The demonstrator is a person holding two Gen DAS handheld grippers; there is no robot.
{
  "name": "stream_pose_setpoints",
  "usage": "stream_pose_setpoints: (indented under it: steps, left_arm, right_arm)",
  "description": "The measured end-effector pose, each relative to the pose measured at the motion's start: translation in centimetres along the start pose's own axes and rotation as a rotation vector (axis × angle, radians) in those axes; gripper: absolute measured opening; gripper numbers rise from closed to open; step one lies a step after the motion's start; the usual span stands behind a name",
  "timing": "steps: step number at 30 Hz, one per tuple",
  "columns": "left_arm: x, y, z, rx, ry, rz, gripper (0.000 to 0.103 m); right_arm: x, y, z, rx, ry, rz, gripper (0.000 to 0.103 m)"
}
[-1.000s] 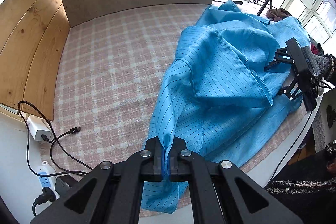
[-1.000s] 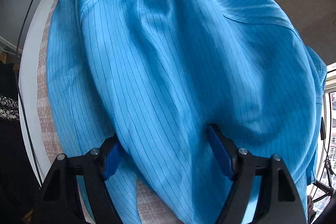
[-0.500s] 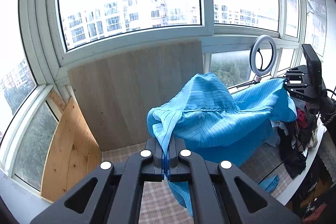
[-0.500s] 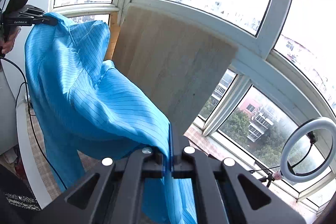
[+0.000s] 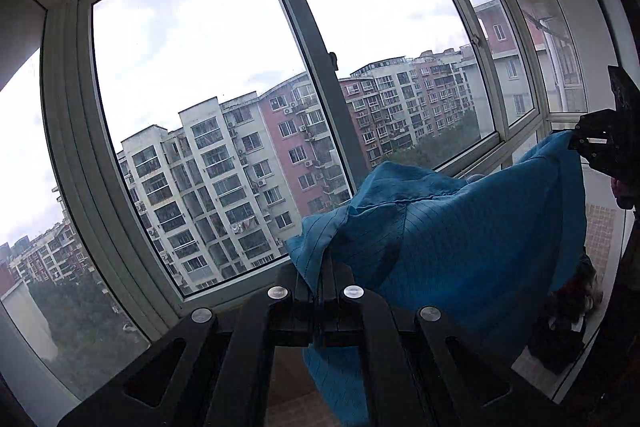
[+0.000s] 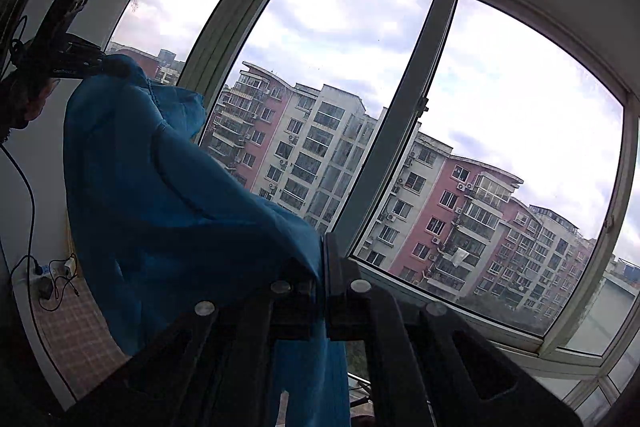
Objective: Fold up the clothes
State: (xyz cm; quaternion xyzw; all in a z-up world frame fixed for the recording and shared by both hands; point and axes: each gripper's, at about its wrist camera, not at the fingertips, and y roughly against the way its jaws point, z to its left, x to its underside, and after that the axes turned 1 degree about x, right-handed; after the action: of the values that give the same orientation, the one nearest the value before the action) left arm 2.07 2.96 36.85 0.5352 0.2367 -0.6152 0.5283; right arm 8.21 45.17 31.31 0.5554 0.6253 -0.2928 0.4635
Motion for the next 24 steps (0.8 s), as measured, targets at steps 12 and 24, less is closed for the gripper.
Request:
stream_pose_setpoints:
  steps: [12,24]
  left_arm:
    - [35.9,-18.5,-3.2,0.153,0.201,0.753,0.000]
    - [53.2,-15.1,-3.8,0.125,0.422,1.018,0.000]
  right_arm:
    - [32.4,-17.2,10.2,-0.542,-0.357,0.714,0.032]
    - [38.3,-28.2,24.7,-0.761,-0.041,0.907,0.049]
